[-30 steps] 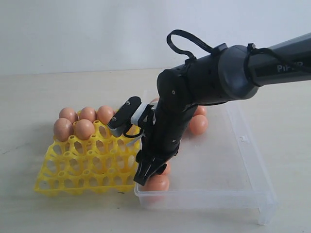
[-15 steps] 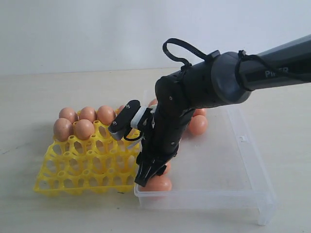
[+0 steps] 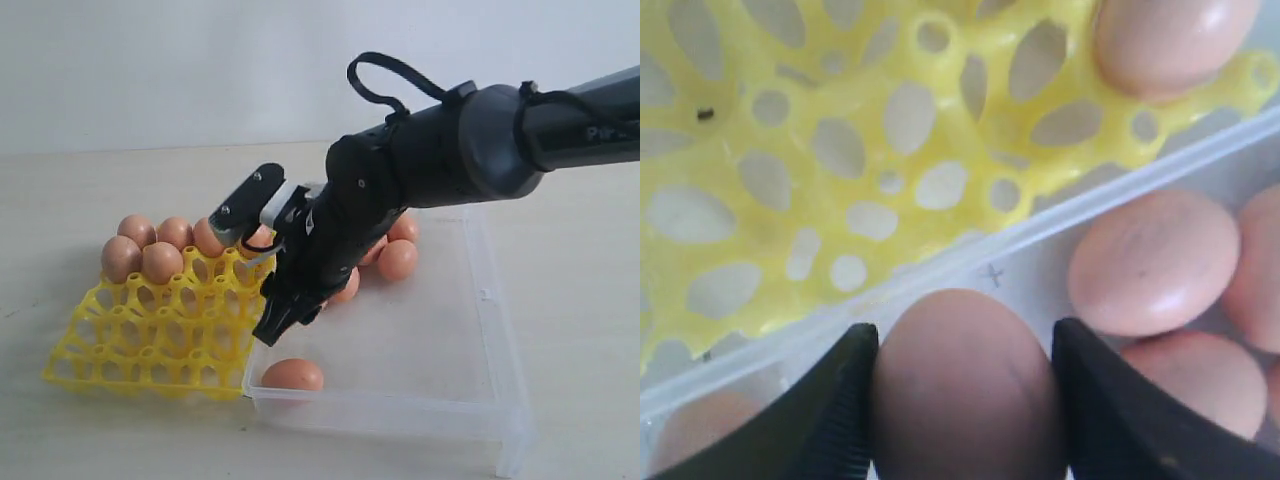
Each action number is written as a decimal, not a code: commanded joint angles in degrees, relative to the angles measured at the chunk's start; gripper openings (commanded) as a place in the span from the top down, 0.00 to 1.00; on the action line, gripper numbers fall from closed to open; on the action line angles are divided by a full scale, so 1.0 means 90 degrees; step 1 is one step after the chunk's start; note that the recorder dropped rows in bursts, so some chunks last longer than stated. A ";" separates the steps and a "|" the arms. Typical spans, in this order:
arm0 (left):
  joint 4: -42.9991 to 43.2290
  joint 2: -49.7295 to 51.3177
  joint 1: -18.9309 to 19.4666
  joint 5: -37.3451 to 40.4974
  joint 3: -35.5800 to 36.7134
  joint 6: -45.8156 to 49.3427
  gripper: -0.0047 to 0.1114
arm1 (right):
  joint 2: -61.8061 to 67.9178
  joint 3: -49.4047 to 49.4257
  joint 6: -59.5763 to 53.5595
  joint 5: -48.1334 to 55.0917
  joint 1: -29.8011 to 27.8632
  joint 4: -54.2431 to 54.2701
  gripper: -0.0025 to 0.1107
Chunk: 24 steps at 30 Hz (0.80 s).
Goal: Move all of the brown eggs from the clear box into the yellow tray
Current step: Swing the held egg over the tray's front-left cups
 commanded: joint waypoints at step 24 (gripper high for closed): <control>-0.0008 -0.0036 -0.0031 -0.0039 -0.0026 -0.0026 0.96 | -0.0715 0.0947 0.2057 -0.5504 0.0722 0.0649 0.98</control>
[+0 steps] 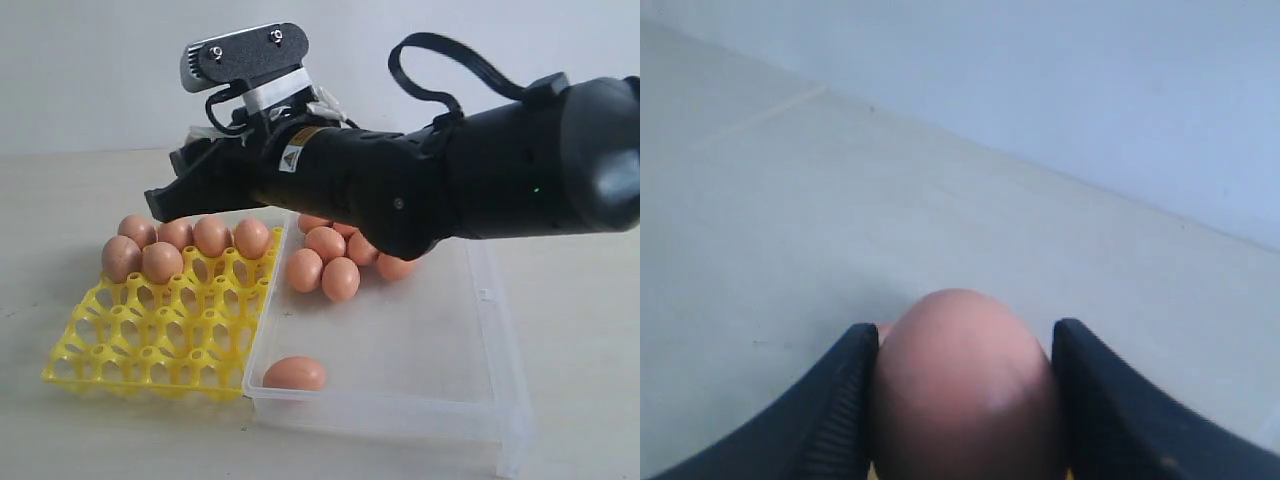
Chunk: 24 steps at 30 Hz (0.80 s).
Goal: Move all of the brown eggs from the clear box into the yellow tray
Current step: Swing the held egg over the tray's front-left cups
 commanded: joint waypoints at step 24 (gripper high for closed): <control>-0.0008 -0.0036 -0.0031 -0.0039 -0.0026 -0.0037 0.96 | 0.2700 -0.2036 0.0122 -0.0393 0.0022 -0.0120 0.98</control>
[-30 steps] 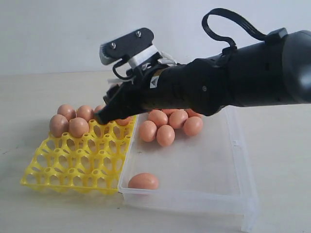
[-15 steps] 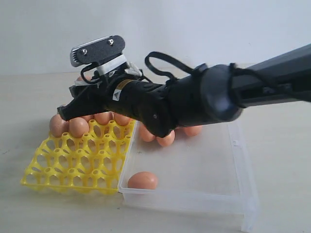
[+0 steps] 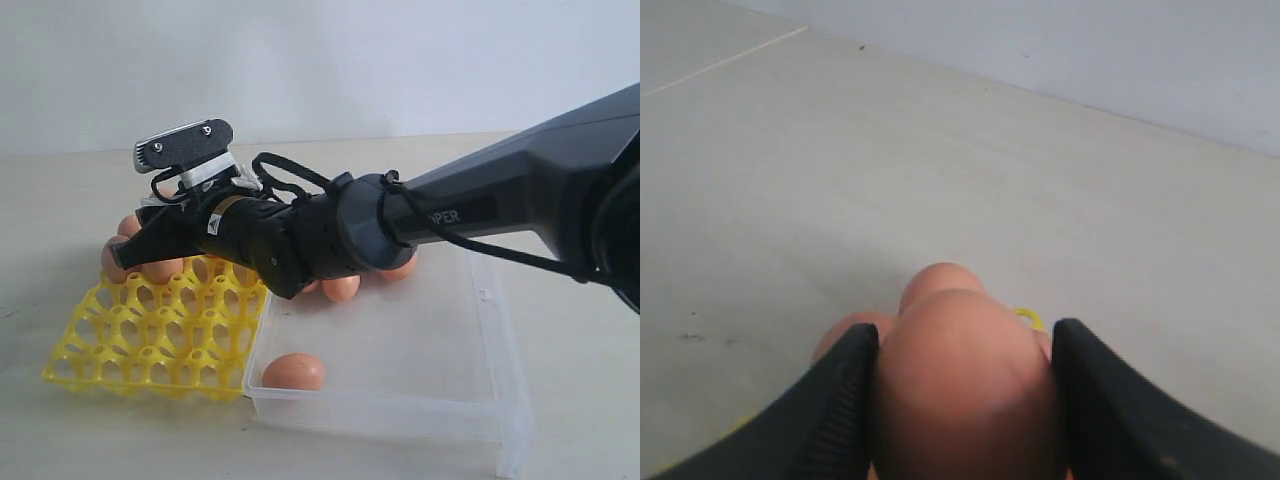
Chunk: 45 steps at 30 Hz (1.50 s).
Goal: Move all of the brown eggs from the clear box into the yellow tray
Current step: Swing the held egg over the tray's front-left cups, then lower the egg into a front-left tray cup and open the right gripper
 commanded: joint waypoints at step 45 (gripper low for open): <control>-0.0008 -0.0036 -0.0031 -0.0039 -0.0026 -0.0037 0.96 | 0.0095 0.0749 -0.0891 -0.0828 -0.0173 0.0112 0.98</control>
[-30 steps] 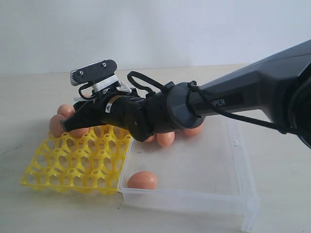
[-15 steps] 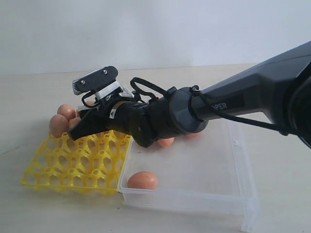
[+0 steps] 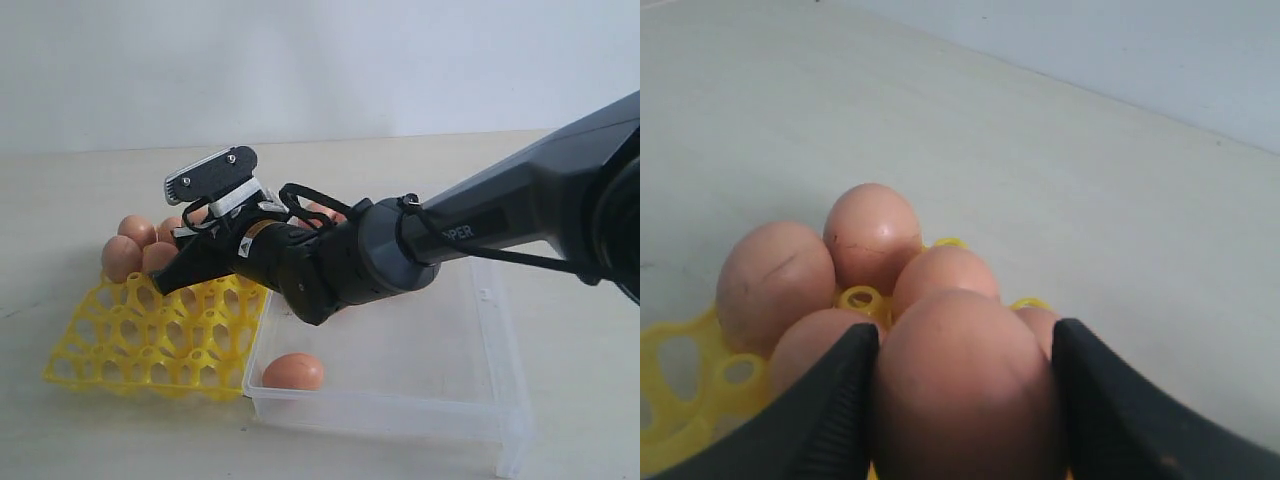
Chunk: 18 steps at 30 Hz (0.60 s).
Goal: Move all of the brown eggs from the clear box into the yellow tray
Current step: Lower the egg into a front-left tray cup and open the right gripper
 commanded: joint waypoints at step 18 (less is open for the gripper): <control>-0.0008 -0.0036 -0.0031 -0.0039 -0.0026 -0.0037 0.96 | 0.0191 0.0009 -0.0043 -0.0022 -0.0046 -0.0455 0.46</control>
